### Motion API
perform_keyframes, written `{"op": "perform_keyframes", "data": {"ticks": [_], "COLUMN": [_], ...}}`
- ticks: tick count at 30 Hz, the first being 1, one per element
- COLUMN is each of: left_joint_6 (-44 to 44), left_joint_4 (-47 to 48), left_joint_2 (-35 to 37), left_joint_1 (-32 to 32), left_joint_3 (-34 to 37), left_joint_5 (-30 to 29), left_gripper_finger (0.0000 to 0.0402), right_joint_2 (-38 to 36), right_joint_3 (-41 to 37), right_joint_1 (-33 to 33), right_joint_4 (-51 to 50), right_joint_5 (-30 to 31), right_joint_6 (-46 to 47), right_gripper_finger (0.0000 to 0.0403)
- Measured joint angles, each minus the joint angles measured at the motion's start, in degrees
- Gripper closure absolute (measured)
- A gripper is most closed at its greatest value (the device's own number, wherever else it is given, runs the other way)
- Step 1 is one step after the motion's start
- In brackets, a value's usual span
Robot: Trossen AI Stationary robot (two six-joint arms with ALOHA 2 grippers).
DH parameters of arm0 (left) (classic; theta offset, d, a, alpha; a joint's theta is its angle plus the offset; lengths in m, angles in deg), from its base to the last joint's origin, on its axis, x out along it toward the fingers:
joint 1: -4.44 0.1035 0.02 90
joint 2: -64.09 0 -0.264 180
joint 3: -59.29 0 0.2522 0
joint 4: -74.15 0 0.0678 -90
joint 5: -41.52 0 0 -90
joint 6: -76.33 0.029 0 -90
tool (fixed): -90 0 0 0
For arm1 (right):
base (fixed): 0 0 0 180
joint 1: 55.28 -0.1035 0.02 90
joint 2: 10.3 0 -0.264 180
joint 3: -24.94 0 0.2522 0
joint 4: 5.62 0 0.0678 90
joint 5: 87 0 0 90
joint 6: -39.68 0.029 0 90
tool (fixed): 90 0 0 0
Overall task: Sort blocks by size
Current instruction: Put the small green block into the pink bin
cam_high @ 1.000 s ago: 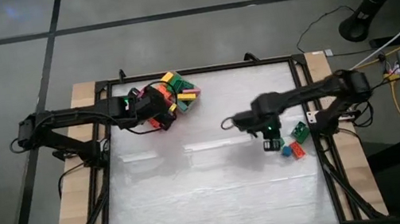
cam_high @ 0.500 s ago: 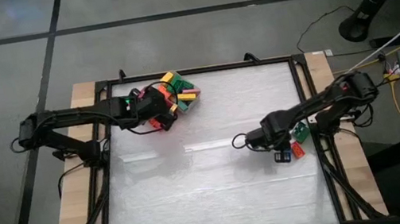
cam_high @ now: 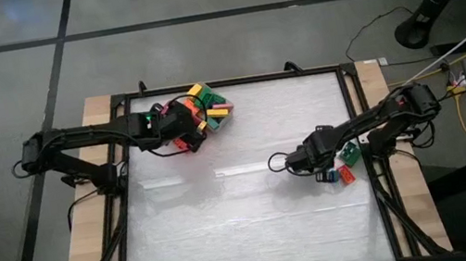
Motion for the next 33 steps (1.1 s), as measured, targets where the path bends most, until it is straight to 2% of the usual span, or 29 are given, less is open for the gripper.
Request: {"op": "perform_keyframes", "data": {"ticks": [3,7,10,19,27,33], "left_joint_6": [0.03,0.46,0.42,0.16,-0.02,-0.02], "left_joint_4": [0.00,0.02,0.02,0.02,0.02,0.02], "left_joint_2": [0.00,0.00,0.00,0.02,0.02,0.02], "left_joint_1": [0.00,0.00,0.00,0.00,0.00,0.00], "left_joint_3": [0.00,0.00,0.00,0.00,0.00,0.00], "left_joint_5": [0.00,0.01,0.01,0.00,0.01,-0.01], "left_gripper_finger": [0.0218,0.0218,0.0218,0.0218,0.0218,0.0218], "right_joint_2": [-0.01,-0.02,-0.02,-0.02,-0.07,-0.15], "right_joint_3": [0.00,0.00,0.00,0.00,-0.02,0.02], "right_joint_1": [0.00,-0.04,-0.04,-0.04,-0.04,-0.04], "right_joint_4": [-0.55,-0.50,-1.22,-0.57,4.03,6.05], "right_joint_5": [0.58,-6.42,-8.94,-8.45,-12.41,-12.41], "right_joint_6": [-0.10,-2.38,-2.54,-8.24,-12.93,-14.63], "right_gripper_finger": [0.0297,0.0297,0.0297,0.0297,0.0297,0.0297]}}
